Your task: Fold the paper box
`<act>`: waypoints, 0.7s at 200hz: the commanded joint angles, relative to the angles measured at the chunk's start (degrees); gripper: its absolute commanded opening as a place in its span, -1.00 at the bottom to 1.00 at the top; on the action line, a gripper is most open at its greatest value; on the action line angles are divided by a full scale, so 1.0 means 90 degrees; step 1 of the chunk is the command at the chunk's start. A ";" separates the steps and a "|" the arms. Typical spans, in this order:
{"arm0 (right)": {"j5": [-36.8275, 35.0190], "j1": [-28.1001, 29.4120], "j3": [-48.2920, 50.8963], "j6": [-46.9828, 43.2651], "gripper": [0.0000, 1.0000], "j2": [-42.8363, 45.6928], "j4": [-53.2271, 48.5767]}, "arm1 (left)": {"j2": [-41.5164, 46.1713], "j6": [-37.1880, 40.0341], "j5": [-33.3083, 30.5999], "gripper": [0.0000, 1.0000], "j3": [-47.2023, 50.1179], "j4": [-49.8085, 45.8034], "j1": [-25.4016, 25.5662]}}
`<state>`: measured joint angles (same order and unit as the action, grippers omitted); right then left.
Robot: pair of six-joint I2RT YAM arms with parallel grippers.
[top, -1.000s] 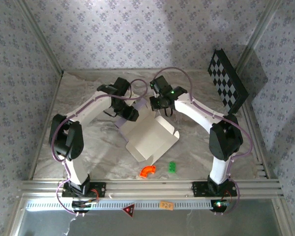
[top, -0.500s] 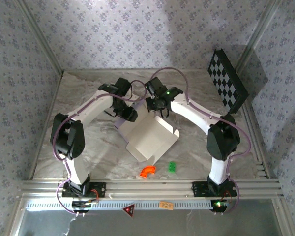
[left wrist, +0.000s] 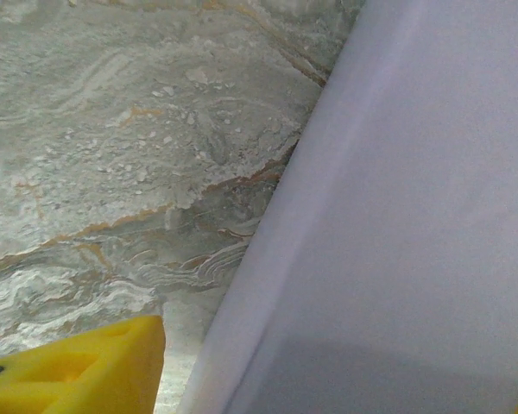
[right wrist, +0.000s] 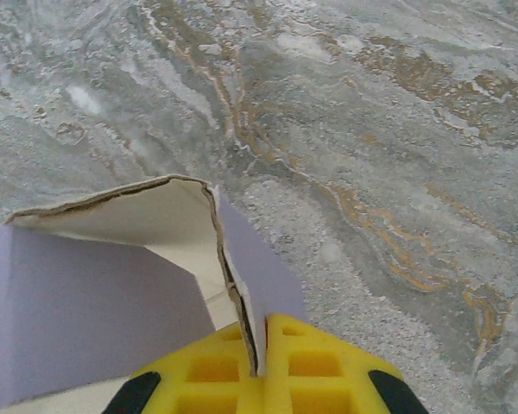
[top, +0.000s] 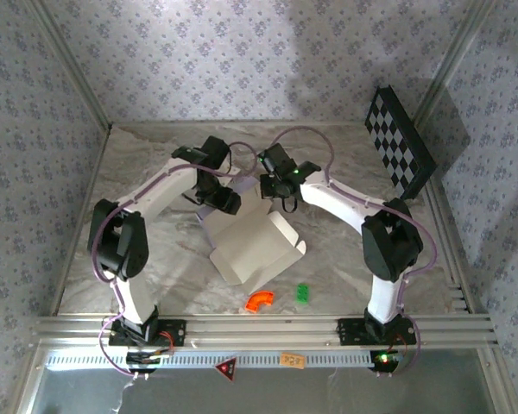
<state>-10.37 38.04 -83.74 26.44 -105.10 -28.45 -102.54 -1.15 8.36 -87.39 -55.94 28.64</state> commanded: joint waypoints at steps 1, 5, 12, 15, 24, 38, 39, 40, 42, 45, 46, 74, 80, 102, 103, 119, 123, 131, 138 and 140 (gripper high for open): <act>-0.0421 -0.0257 0.0249 0.0243 -1.00 0.0350 0.0138 | 0.0750 -0.0225 -0.0302 0.33 -0.0430 -0.0382 0.0037; -0.0433 -0.0278 0.0295 0.0271 -1.00 0.0373 0.0186 | 0.0808 -0.0257 -0.0304 0.33 -0.0459 -0.0378 0.0058; -0.0456 -0.0350 0.0385 0.0326 -1.00 0.0438 0.0280 | 0.0921 -0.0322 -0.0304 0.34 -0.0495 -0.0362 0.0093; -0.0464 -0.0379 0.0430 0.0345 -1.00 0.0456 0.0323 | 0.0959 -0.0351 -0.0304 0.35 -0.0510 -0.0347 0.0114; -0.0479 -0.0473 0.0524 0.0417 -1.00 0.0525 0.0408 | 0.1084 -0.0449 -0.0313 0.35 -0.0515 -0.0290 0.0193; -0.0531 -0.0599 0.0653 0.0558 -1.00 0.0611 0.0524 | 0.1223 -0.0569 -0.0328 0.36 -0.0514 -0.0221 0.0321; -0.0529 -0.0611 0.0662 0.0568 -1.00 0.0622 0.0529 | 0.1230 -0.0577 -0.0335 0.36 -0.0514 -0.0216 0.0327; -0.0528 -0.0622 0.0672 0.0573 -1.00 0.0632 0.0536 | 0.1239 -0.0586 -0.0344 0.37 -0.0514 -0.0213 0.0340; -0.0523 -0.0633 0.0699 0.0597 -1.00 0.0652 0.0561 | 0.1247 -0.0610 -0.0351 0.37 -0.0514 -0.0208 0.0354; -0.0521 -0.0658 0.0734 0.0634 -1.00 0.0671 0.0607 | 0.1267 -0.0634 -0.0377 0.36 -0.0510 -0.0193 0.0387; -0.0519 -0.0670 0.0742 0.0645 -1.00 0.0681 0.0624 | 0.1271 -0.0644 -0.0389 0.36 -0.0507 -0.0187 0.0394; -0.0430 -0.0851 0.1093 0.1000 -1.00 0.0892 0.1005 | 0.1368 -0.1014 -0.0470 0.32 -0.0350 0.0100 0.0756; -0.0430 -0.0872 0.1168 0.1015 -1.00 0.0938 0.1091 | 0.1389 -0.1142 -0.0430 0.29 -0.0248 0.0282 0.0852; -0.0134 -0.0958 0.1431 0.1460 -1.00 0.1085 0.1350 | 0.1527 -0.1831 0.0080 0.07 0.0561 0.1515 0.1075; -0.0116 -0.0962 0.1442 0.1469 -1.00 0.1093 0.1372 | 0.1534 -0.1872 0.0112 0.05 0.0604 0.1585 0.1080; 0.0247 -0.1087 0.1654 0.1804 -1.00 0.1227 0.1652 | 0.1511 -0.2533 0.0481 -0.13 0.1315 0.2706 0.1165; 0.0321 -0.1118 0.1658 0.1873 -1.00 0.1258 0.1723 | 0.1491 -0.2690 0.0529 -0.17 0.1477 0.2953 0.1186; 0.0466 -0.1160 0.1938 0.1944 -1.00 0.1330 0.1855 | 0.1426 -0.2967 0.0635 -0.24 0.1780 0.3428 0.1210; 0.0470 -0.1193 0.1983 0.1946 -1.00 0.1386 0.1950 | 0.1350 -0.3150 0.0769 -0.30 0.1996 0.3813 0.1225; 0.0474 -0.1198 0.1989 0.1948 -1.00 0.1397 0.1960 | 0.1331 -0.3192 0.0792 -0.31 0.2052 0.3906 0.1230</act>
<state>-9.34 28.47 -68.20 39.31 -95.57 -15.57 -89.52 -19.88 10.35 -74.17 -36.49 39.20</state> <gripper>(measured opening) 0.054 0.383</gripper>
